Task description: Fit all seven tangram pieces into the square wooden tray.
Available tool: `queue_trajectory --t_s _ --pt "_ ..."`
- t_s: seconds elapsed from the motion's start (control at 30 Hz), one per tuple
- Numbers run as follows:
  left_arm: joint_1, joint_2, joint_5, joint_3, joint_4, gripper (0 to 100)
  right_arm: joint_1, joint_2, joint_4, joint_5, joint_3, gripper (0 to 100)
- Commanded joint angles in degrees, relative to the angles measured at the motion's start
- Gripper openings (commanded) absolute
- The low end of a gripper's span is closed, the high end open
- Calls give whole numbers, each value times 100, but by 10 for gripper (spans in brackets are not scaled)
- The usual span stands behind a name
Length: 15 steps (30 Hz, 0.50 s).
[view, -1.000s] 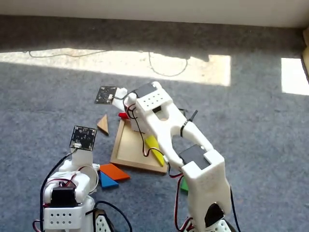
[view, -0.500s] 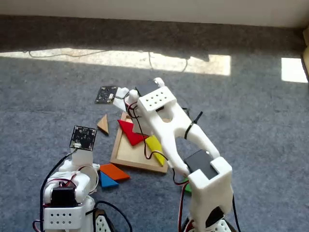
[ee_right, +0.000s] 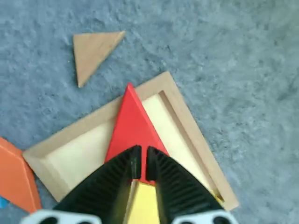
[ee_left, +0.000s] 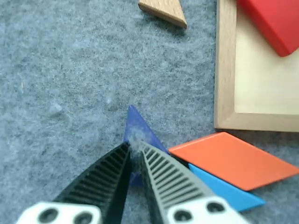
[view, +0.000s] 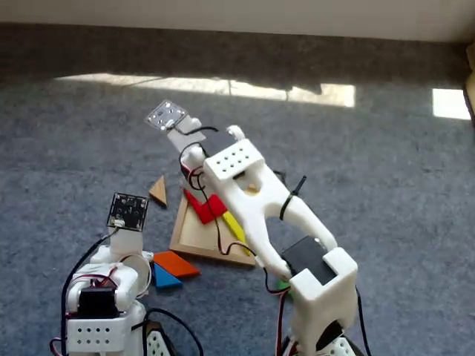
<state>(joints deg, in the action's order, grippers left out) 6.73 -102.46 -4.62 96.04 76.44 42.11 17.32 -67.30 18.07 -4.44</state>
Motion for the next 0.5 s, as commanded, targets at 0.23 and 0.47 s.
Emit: queue_trajectory --t_s 0.23,0.47 --pt "57 -189 53 110 35 7 286 -400 1323 -281 1358 9" --pt "57 -189 53 110 35 7 -505 -400 1604 158 1719 9"
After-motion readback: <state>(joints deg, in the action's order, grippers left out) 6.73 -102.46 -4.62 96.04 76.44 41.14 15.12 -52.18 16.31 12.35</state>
